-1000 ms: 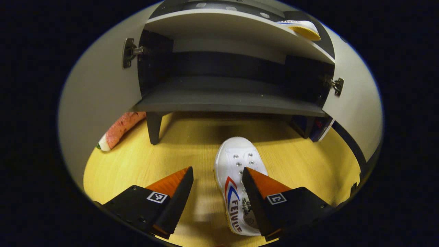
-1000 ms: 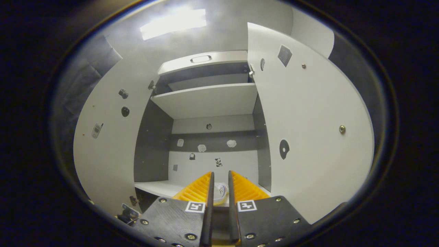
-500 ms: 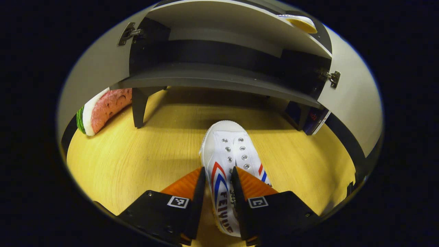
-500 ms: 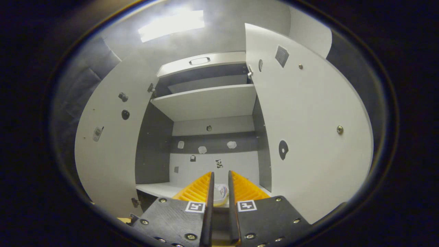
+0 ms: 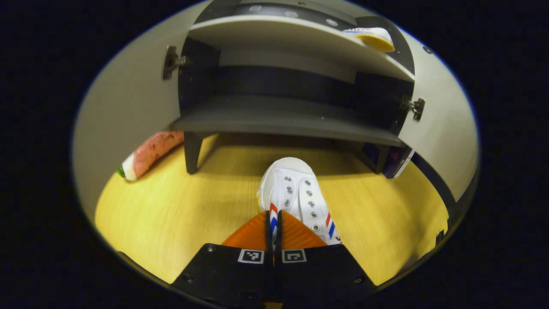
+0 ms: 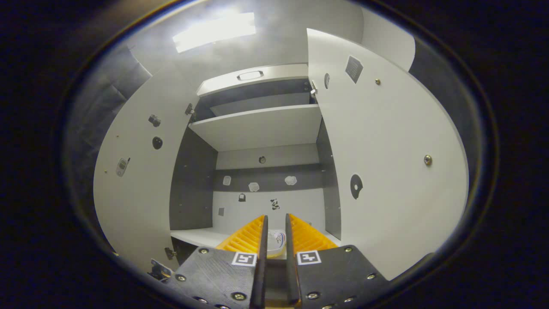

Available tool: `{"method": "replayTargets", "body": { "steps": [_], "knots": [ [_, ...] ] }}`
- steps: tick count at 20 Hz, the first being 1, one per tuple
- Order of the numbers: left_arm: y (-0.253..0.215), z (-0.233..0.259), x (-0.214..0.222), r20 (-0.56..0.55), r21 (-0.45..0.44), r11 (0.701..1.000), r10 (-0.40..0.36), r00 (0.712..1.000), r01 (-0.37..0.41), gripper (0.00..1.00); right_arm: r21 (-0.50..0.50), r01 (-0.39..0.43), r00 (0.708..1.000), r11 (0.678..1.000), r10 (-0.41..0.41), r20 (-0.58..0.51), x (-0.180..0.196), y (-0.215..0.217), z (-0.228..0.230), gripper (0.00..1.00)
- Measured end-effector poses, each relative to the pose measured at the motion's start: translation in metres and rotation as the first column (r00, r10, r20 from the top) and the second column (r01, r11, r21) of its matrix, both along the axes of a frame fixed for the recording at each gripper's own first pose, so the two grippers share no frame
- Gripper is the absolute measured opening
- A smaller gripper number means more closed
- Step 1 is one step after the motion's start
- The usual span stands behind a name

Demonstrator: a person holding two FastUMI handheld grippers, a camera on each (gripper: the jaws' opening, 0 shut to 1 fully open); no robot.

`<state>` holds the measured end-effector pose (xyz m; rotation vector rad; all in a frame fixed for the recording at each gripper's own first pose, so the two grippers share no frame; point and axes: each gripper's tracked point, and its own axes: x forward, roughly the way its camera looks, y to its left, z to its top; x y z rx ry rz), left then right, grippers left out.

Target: Grab one shoe with the right hand and put it into the shoe cabinet, grab the other shoe with the left hand and put it into the shoe cabinet; then close the right door with the right hand and the left door with the left hand.

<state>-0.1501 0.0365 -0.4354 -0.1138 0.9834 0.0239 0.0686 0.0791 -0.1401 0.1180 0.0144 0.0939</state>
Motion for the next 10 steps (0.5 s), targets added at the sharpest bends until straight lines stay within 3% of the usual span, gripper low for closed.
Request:
{"method": "replayTargets", "body": {
  "steps": [4,10],
  "knots": [
    [0.009,0.068,0.012,0.118,0.009,1.000,-0.016,0.993,0.015,0.01,0.001,-0.001,1.000,1.000,0.001,-0.012,0.001,0.001,-0.004,0.19],
    [0.013,0.153,0.036,0.308,0.057,0.998,-0.045,0.950,0.028,0.01,-0.007,-0.015,1.000,1.000,0.015,-0.020,0.001,0.007,-0.006,0.19]
  ]
}}
